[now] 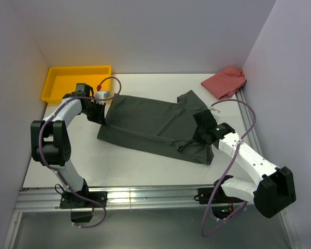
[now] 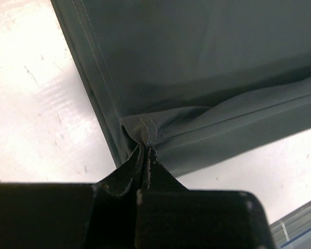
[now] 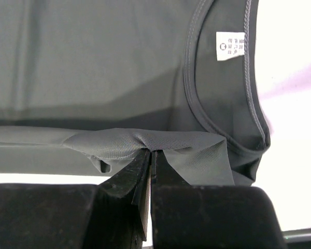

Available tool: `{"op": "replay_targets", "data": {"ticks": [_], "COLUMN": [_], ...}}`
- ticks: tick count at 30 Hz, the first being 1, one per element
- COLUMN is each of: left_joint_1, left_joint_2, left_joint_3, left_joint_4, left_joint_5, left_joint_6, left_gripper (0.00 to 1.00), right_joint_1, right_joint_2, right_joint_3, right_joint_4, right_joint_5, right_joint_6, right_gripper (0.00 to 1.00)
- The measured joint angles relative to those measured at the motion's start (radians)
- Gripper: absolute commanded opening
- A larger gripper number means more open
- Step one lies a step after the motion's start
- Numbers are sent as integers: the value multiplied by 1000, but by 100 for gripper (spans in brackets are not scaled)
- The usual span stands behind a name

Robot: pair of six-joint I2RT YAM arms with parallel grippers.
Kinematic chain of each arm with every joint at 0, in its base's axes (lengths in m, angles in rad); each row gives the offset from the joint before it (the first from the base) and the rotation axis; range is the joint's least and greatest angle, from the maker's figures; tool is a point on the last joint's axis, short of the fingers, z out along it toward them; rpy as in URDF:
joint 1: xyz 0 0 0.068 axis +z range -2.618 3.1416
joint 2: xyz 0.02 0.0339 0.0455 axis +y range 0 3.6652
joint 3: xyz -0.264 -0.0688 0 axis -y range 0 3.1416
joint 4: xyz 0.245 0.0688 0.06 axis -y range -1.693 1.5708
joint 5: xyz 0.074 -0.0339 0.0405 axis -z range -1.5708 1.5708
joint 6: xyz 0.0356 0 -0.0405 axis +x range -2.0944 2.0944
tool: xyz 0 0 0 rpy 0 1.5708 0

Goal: Roll the t-shirts
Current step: Fold the tshirt

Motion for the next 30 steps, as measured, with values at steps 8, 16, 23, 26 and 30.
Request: {"op": "replay_targets", "data": {"ticks": [8,16,23,26,30], "left_joint_1": [-3,-8,-12,-13,-13], "left_joint_2": [100,157,168,168,167], "left_joint_3": [65,85,85,85,85], "left_joint_4": [36,79,108,124,136], "left_joint_5": [0,-13,-35,-39,-46], "left_joint_6": [-41,-65,-80,-89,-89], "left_gripper": [0,0,28,41,50], "right_joint_1": [-74,-117,-133,-135,-135], "right_joint_2": [139,271,327,329,307], "right_joint_3": [40,93,93,93,95], "right_joint_4": [65,117,136,136,135], "right_joint_5": [-33,-41,-34,-28,-30], "right_joint_6": [-40,-71,-81,-84,-82], "right_gripper": [0,1,46,56,52]}}
